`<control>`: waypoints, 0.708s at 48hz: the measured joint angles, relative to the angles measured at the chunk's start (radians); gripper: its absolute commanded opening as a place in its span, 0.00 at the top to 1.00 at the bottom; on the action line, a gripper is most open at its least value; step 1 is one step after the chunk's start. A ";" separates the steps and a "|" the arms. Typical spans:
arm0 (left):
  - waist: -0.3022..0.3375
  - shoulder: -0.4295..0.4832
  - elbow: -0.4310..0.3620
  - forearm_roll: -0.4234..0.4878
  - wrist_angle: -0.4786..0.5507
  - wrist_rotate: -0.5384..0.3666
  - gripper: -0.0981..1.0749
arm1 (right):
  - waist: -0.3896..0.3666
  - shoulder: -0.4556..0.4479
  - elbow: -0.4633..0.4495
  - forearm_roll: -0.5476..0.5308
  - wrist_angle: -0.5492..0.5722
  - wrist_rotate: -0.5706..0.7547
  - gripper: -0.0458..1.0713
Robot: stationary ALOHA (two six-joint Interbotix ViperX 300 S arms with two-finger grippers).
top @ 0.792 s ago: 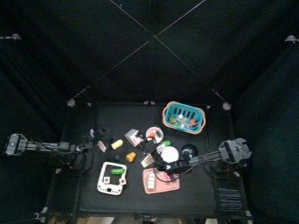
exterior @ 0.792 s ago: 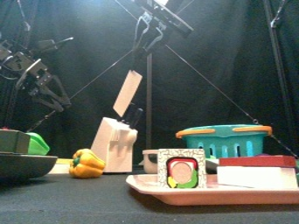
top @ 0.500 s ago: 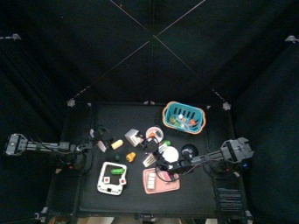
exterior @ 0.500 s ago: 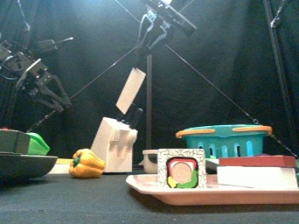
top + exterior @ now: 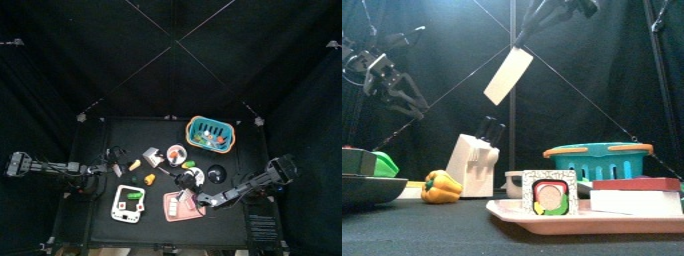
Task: Grab cleaver with other hand
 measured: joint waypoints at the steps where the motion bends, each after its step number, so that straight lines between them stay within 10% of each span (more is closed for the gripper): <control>1: -0.006 0.000 0.002 0.009 -0.009 -0.002 0.10 | 0.006 -0.006 0.011 -0.012 0.000 0.009 0.57; 19: -0.057 0.000 -0.005 0.069 -0.112 -0.006 0.10 | 0.074 -0.192 0.328 -0.321 -0.025 0.434 0.56; 34: -0.141 0.012 -0.020 0.112 -0.187 -0.005 0.10 | 0.064 -0.242 0.459 -0.465 -0.103 0.532 0.57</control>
